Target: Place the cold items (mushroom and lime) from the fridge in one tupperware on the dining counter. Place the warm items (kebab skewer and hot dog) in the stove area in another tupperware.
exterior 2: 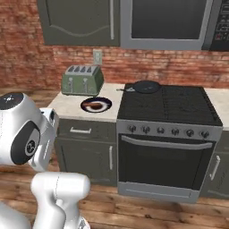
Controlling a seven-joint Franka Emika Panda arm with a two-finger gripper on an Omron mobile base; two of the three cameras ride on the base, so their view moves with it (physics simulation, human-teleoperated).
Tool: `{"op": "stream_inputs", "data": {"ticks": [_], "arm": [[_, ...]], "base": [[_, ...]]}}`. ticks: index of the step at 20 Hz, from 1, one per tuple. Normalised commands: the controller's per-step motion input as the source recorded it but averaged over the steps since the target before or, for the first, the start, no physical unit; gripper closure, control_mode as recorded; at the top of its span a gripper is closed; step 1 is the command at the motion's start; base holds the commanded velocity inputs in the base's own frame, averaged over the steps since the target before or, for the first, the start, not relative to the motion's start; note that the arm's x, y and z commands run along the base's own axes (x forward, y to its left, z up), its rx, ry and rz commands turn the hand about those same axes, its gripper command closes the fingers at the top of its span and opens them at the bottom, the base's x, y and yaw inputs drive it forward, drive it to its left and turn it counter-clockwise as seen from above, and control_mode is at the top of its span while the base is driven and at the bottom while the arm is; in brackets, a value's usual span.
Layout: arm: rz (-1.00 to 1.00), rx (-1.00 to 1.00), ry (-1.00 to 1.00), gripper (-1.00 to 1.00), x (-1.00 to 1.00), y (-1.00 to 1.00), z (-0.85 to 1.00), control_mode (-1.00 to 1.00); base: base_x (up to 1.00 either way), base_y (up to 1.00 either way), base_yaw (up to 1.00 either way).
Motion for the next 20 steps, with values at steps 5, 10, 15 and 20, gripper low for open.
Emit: {"op": "stream_inputs", "data": {"ticks": [5, 10, 15, 20], "arm": [[0.00, 0.00, 0.00, -1.00, 0.00, 0.00, 0.00, 1.00], [0.00, 0.00, 0.00, -1.00, 0.00, 0.00, 0.00, 1.00], [0.00, 0.00, 0.00, -1.00, 0.00, 0.00, 0.00, 1.00], [0.00, 0.00, 0.00, -1.00, 0.00, 0.00, 0.00, 1.00]], "base": [[0.71, 0.38, -0.20], [0.73, 0.39, -0.15], [0.69, 0.43, -0.14], [0.54, 0.40, -0.12]]}}
